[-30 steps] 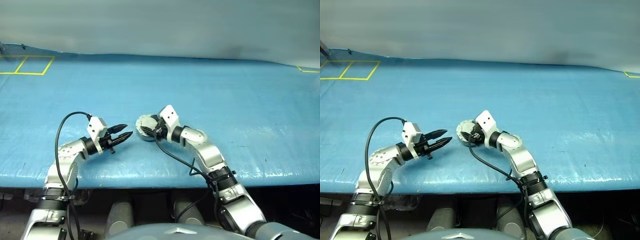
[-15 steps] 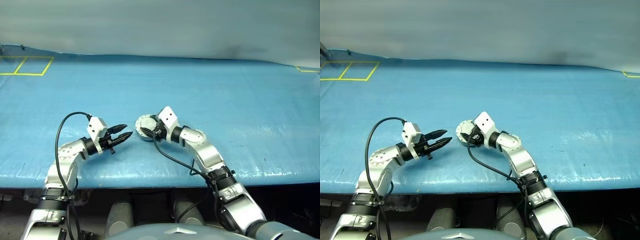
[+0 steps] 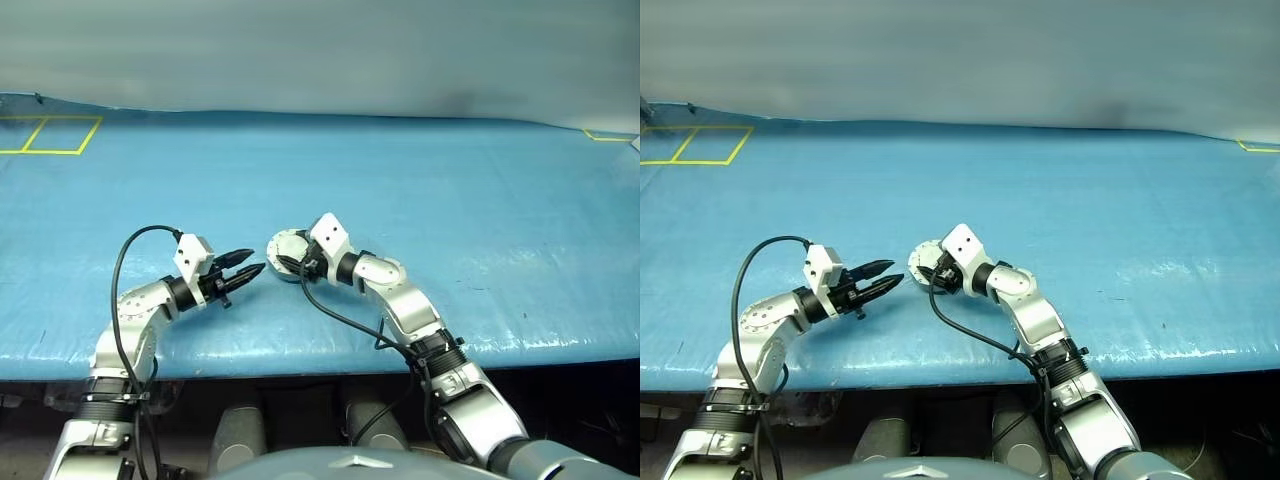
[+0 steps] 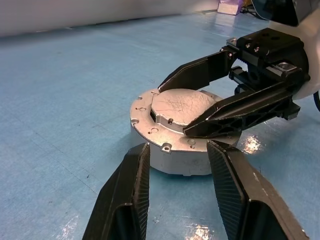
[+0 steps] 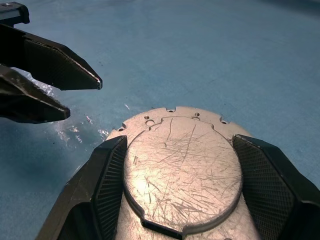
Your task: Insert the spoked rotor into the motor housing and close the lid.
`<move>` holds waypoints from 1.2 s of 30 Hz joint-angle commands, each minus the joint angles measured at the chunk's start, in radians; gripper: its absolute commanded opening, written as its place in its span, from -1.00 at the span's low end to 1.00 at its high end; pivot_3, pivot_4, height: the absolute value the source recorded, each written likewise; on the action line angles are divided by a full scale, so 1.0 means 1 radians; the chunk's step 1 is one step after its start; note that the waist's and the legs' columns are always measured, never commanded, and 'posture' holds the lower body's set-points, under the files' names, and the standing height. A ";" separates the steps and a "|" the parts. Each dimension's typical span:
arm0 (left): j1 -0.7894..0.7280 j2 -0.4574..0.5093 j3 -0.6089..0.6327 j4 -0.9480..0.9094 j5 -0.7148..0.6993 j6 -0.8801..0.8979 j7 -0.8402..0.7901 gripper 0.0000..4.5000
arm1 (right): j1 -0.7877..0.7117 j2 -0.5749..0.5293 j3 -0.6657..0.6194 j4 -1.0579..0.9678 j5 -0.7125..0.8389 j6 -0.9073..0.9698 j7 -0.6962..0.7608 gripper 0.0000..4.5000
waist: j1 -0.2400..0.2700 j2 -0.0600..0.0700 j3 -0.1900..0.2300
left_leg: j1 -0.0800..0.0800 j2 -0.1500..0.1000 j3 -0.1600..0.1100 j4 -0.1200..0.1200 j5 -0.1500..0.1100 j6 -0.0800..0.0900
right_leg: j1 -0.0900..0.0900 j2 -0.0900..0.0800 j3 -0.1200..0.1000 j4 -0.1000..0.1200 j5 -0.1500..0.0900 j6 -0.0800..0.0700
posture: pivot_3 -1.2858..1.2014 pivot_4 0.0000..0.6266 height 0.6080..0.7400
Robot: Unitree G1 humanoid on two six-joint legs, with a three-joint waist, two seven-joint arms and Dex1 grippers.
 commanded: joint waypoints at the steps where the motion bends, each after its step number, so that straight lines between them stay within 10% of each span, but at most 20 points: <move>1: -0.052 -0.013 0.022 -0.013 -0.015 0.010 0.028 -0.71 | 0.014 -0.010 0.013 0.031 -0.026 0.034 -0.002 0.35 | 0.000 0.000 0.000 | 0.000 0.000 0.000 0.000 0.000 0.000 | 0.000 0.000 0.000 0.000 0.000 0.000 | 0.03 -0.52 1.00; 3: -0.070 -0.018 0.010 0.001 -0.004 0.007 0.026 -0.99 | 0.014 -0.012 0.012 0.030 -0.026 0.034 -0.002 0.35 | 0.000 0.000 0.000 | 0.000 0.000 0.000 0.000 0.000 0.000 | 0.000 0.000 0.000 0.000 0.000 0.000 | 0.03 -0.52 1.00; 28: -0.135 -0.041 -0.085 0.143 0.099 -0.021 -0.008 -0.99 | 0.041 -0.016 -0.013 -0.037 0.030 0.079 0.022 0.35 | 0.005 -0.001 0.000 | 0.000 0.000 -0.001 0.000 0.000 0.000 | 0.001 0.000 0.000 0.000 0.000 0.000 | 0.03 -0.52 1.00; 32: -0.133 -0.048 -0.084 0.139 0.096 -0.026 -0.009 -1.00 | 0.048 -0.019 -0.019 -0.084 0.037 0.104 0.024 0.91 | 0.007 -0.001 -0.001 | -0.001 -0.001 -0.001 0.000 0.000 0.000 | 0.001 0.000 0.000 -0.001 0.000 0.000 | 0.03 -0.52 1.00; 36: -0.131 -0.056 -0.086 0.131 0.098 -0.025 -0.010 -1.00 | 0.066 -0.008 -0.046 -0.191 0.054 0.127 -0.012 0.99 | 0.012 -0.001 -0.001 | -0.002 -0.001 -0.001 -0.001 0.000 0.000 | 0.000 0.000 0.000 -0.001 0.000 0.000 | 0.03 -0.52 1.00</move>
